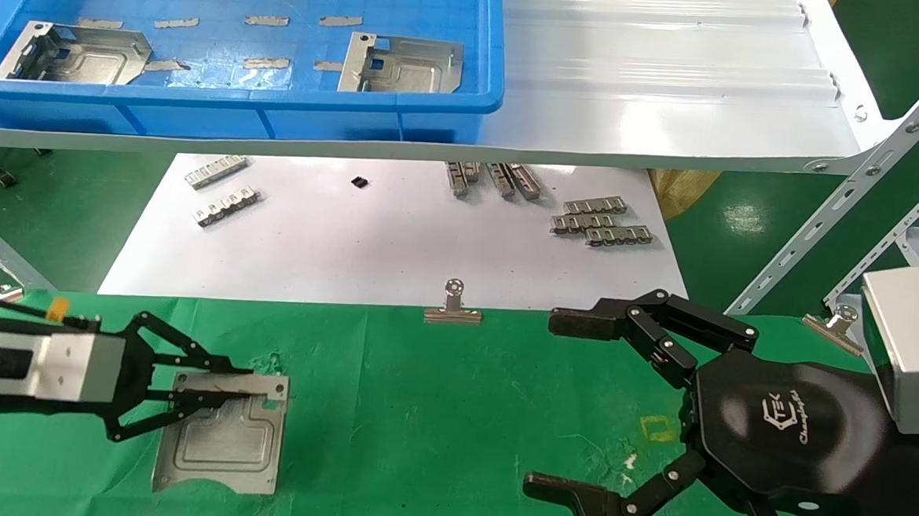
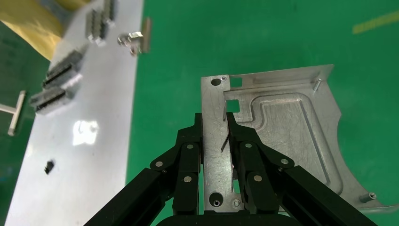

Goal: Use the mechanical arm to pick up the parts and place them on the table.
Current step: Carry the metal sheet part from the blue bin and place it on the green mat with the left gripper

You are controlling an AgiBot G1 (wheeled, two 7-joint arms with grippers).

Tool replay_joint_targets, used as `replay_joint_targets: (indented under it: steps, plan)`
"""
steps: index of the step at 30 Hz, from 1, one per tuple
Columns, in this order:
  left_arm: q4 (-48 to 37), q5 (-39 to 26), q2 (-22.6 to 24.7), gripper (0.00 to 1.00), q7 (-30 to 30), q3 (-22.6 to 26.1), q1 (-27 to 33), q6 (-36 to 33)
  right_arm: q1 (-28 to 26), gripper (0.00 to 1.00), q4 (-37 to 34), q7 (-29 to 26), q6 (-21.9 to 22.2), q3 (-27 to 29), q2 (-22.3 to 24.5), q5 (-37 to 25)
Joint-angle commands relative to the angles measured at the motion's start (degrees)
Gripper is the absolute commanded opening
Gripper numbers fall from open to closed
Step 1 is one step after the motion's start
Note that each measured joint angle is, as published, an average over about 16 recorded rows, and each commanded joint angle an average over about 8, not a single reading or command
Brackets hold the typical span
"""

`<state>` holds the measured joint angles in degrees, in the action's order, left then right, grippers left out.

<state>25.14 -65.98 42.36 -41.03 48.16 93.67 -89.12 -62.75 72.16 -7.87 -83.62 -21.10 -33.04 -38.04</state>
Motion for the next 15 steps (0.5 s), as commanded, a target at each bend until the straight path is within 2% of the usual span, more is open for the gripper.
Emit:
replay_joint_targets:
  steps: [1, 7, 9, 15]
  plan:
    - [-2.4, -0.29, 0.77, 0.09, -2.92, 0.41, -0.46, 0.39, 0.0, 1.0, 0.0, 0.0, 0.0, 0.0, 0.0, 0.0]
    - [-6.87, -1.68, 2.6, 0.82, -6.42, 1.17, 0.06, 1.36, 0.0, 1.0, 0.0, 0.0, 0.0, 0.0, 0.0, 0.0]
    - [-8.16, -1.78, 3.14, 0.98, -7.06, 1.23, 0.27, 1.42, 0.0, 1.0, 0.0, 0.0, 0.0, 0.0, 0.0, 0.0]
    - [-11.03, -2.41, 4.46, 1.0, -8.77, 1.57, 1.11, 1.84, 0.0, 1.0, 0.0, 0.0, 0.0, -0.01, 0.0, 0.0]
